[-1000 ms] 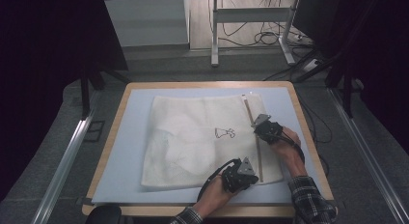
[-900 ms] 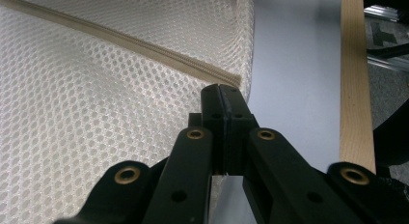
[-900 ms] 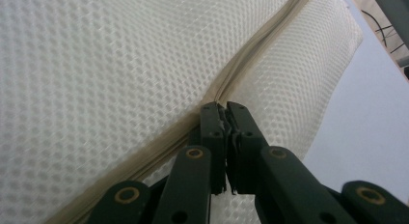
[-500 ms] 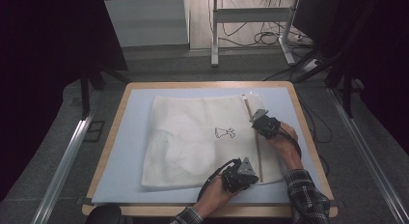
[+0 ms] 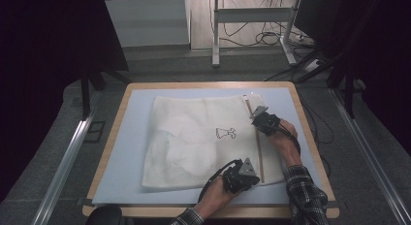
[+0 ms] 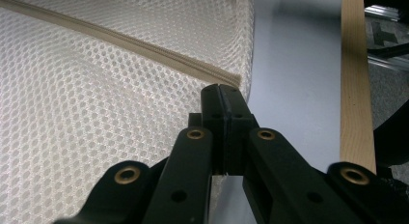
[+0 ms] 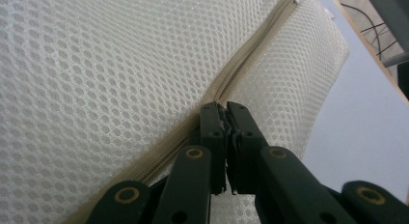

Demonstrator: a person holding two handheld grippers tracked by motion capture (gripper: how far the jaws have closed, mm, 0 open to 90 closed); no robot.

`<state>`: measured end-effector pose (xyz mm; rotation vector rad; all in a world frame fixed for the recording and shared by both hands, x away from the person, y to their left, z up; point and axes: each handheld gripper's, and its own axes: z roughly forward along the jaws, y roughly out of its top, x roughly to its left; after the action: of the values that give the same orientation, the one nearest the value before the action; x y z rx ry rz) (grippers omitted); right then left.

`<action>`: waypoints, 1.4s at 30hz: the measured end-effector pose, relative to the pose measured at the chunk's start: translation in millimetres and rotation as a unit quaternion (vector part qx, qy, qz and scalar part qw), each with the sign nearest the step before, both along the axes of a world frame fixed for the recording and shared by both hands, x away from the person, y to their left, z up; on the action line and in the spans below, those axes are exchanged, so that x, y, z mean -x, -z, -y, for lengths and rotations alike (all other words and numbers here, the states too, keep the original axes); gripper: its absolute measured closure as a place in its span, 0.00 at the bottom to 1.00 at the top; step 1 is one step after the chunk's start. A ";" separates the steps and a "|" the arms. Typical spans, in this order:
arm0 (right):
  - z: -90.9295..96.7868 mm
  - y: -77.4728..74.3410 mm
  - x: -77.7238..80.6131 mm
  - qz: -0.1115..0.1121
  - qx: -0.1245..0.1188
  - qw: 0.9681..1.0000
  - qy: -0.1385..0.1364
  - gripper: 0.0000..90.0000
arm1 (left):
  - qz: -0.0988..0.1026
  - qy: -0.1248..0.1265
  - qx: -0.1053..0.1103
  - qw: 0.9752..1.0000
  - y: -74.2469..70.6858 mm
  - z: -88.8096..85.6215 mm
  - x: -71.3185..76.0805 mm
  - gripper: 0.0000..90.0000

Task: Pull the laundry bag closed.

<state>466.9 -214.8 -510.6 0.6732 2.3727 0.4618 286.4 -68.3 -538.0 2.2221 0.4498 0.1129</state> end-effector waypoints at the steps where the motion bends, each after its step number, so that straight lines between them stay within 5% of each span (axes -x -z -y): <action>1: -0.1 0.1 -1.0 0.001 0.000 1.000 0.000 0.95 | 0.000 0.000 -0.001 1.000 -0.2 -0.1 -0.1 1.00; 42: -10.1 2.8 -39.3 0.011 0.006 1.000 0.016 0.95 | -0.003 0.000 0.001 1.000 0.1 0.0 -0.5 1.00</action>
<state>506.2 -204.7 -513.4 0.6972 2.3380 0.4389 286.9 -68.3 -538.0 2.2202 0.4530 0.1060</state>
